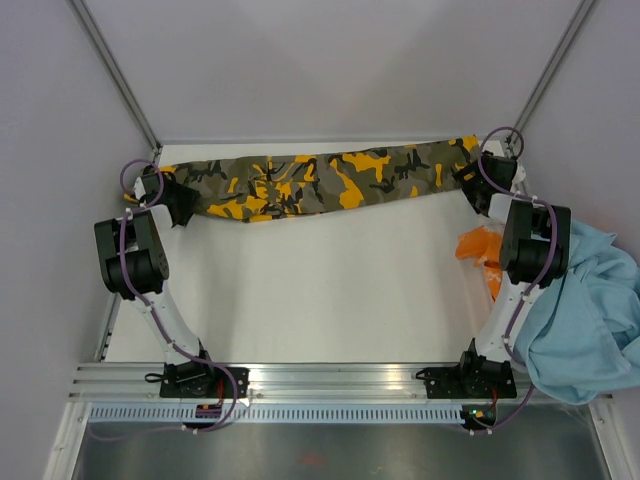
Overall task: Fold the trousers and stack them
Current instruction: Fold the trousers
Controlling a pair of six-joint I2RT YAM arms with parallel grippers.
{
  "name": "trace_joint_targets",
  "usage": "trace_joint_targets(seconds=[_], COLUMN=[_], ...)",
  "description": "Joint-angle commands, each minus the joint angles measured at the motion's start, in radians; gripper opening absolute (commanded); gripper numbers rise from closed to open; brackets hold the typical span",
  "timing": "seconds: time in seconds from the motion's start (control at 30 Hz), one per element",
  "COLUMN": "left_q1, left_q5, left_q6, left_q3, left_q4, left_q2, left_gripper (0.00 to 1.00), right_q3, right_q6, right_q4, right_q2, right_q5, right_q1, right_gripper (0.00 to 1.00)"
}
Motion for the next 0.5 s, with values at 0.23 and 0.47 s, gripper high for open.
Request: trace_joint_targets(seconds=[0.23, 0.47], left_q1=[-0.011, -0.012], left_q5=[-0.015, -0.015], left_q6=[-0.015, -0.006], left_q3=[0.015, 0.021], left_q4=[-0.05, -0.045], left_q2=[0.003, -0.004], left_gripper=[0.67, 0.67], right_q3=[0.331, 0.343], right_q6=[-0.014, -0.011], right_q4=[-0.174, -0.185], right_q2=[0.244, 0.275], right_q5=[0.163, 0.166], right_q1=[-0.005, -0.02], right_gripper=[0.89, 0.71])
